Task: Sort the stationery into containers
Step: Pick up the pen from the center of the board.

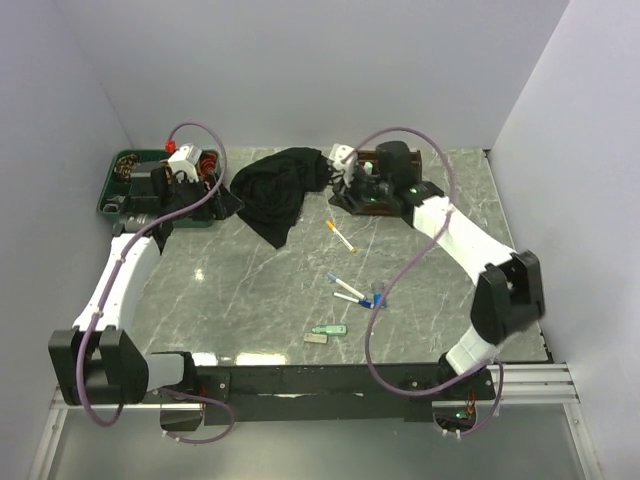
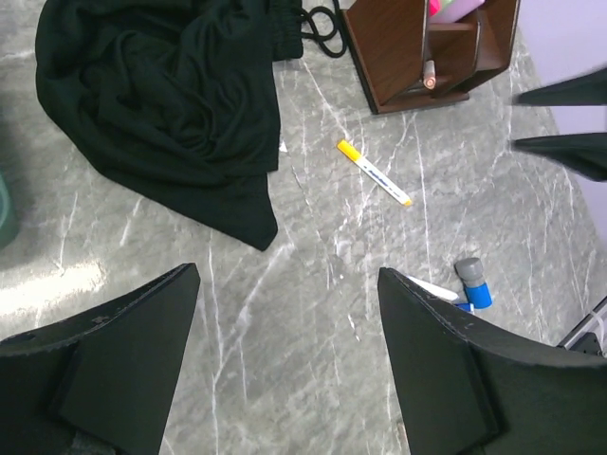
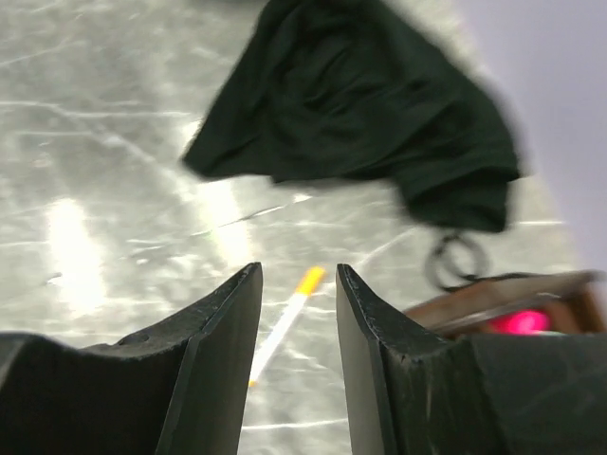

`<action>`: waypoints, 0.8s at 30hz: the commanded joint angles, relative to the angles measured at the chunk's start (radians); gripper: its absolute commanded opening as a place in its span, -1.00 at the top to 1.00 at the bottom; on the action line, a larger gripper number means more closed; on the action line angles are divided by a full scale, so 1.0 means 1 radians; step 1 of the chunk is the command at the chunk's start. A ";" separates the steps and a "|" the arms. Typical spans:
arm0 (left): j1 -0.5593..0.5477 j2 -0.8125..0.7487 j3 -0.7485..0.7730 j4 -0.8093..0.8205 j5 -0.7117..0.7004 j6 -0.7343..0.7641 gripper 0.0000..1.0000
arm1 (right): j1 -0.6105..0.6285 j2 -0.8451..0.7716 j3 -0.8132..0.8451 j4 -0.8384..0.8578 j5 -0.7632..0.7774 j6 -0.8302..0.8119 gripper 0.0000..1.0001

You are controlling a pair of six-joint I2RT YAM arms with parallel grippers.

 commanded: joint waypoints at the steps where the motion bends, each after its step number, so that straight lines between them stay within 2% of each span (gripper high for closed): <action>1: 0.009 -0.085 -0.048 -0.005 0.004 0.000 -0.65 | 0.057 0.131 0.205 -0.331 0.029 0.058 0.10; 2: 0.012 -0.109 -0.073 -0.005 0.004 -0.001 -0.65 | 0.063 0.195 0.238 -0.400 0.073 0.078 0.10; 6: 0.055 -0.153 -0.124 0.002 0.024 -0.035 -0.65 | 0.072 0.324 0.379 -0.494 0.151 0.214 0.10; 10: 0.085 -0.177 -0.154 0.006 0.028 -0.047 -0.64 | 0.072 0.386 0.460 -0.543 0.170 0.227 0.12; 20: 0.109 -0.179 -0.179 0.020 0.021 -0.070 -0.65 | 0.081 0.286 0.347 -0.477 0.169 0.317 0.11; 24: 0.109 -0.150 -0.158 0.020 0.022 -0.067 -0.64 | 0.097 0.326 0.373 -0.507 0.242 0.236 0.13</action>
